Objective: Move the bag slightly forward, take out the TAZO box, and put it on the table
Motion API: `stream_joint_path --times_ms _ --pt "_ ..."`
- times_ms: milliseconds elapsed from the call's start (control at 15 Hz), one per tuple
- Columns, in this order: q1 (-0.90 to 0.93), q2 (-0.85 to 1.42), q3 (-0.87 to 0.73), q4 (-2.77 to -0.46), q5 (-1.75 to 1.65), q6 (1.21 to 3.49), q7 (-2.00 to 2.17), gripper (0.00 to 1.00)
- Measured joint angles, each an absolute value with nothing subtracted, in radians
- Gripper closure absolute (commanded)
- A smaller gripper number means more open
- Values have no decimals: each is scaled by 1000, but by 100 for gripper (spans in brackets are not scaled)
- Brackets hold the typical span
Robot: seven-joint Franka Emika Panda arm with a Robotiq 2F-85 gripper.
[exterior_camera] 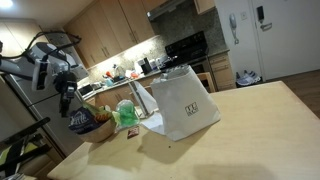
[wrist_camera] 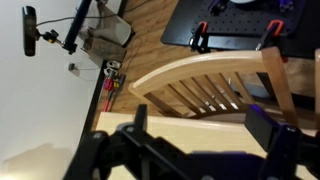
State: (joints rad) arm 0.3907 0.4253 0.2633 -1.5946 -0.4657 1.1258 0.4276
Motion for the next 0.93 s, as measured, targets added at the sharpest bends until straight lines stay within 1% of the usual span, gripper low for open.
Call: stream_joint_path --times_ms 600,933 --pt "396 398 199 -1559 -494 1476 625 0" --pt "396 382 199 -1563 -488 1506 625 0"
